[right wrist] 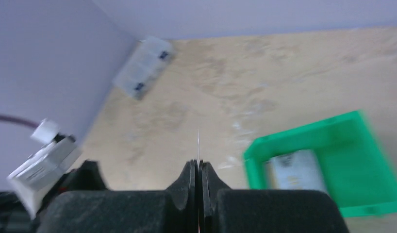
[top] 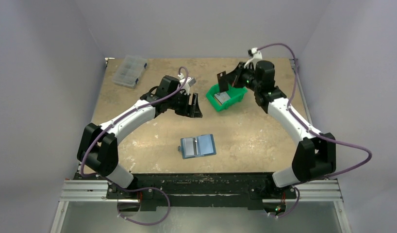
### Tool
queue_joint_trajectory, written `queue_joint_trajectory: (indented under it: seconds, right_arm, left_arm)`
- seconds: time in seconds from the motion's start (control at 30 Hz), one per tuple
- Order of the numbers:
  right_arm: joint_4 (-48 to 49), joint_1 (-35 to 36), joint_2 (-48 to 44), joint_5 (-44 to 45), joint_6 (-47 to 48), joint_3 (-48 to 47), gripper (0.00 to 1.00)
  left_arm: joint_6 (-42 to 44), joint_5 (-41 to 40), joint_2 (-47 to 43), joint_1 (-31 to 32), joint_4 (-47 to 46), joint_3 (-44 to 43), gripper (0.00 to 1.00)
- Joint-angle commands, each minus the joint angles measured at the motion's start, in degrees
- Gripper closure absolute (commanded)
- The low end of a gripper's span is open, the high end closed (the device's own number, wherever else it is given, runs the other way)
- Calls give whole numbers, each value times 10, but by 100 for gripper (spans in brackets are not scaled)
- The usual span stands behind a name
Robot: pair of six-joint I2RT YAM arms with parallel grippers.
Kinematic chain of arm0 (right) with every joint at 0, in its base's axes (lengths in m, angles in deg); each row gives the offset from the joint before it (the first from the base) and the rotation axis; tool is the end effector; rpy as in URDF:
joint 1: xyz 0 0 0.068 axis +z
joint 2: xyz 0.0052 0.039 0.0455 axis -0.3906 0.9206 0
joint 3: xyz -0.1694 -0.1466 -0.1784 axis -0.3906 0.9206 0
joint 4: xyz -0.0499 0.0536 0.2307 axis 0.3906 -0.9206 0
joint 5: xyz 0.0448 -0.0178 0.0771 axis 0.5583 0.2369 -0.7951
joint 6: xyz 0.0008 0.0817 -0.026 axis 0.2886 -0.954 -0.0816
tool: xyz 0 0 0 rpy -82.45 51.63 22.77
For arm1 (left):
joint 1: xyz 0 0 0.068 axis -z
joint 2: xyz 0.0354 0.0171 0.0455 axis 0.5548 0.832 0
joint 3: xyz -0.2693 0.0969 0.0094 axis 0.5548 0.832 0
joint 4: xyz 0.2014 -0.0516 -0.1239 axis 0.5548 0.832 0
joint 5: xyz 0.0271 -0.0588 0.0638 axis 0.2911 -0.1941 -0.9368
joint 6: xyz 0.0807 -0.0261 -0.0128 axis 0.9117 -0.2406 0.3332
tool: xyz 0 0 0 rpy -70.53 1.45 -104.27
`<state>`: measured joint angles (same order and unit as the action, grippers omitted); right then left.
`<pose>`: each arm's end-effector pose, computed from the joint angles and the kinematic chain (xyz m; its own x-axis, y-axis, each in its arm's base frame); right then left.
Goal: Put the credit cards into the card holder
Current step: Pick up the credit card from the storage box.
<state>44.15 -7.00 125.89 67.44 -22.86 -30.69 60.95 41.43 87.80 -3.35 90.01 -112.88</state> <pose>0.3555 0.1220 0.3600 -0.3994 0.2593 -0.8794 -0.3845 0.8234 0.4174 0.2877 -0.2036 0.2620 -0.8186 0.0988 -0.5659 0.4461 0.7299 -0.5180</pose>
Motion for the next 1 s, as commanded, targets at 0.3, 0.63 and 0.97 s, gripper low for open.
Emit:
queue_joint_trajectory:
  seconds: [0.3, 0.63, 0.97]
  right_arm:
    - [428, 47, -132, -255, -451, 364, 100]
    - [661, 95, -84, -240, -579, 436, 100]
    - [572, 102, -115, -228, -511, 450, 87]
  left_arm:
    - [-363, 219, -142, -20, -401, 204, 29]
    - [-481, 185, -187, -3, -561, 312, 39]
    - [-356, 126, -186, 5, -365, 277, 100]
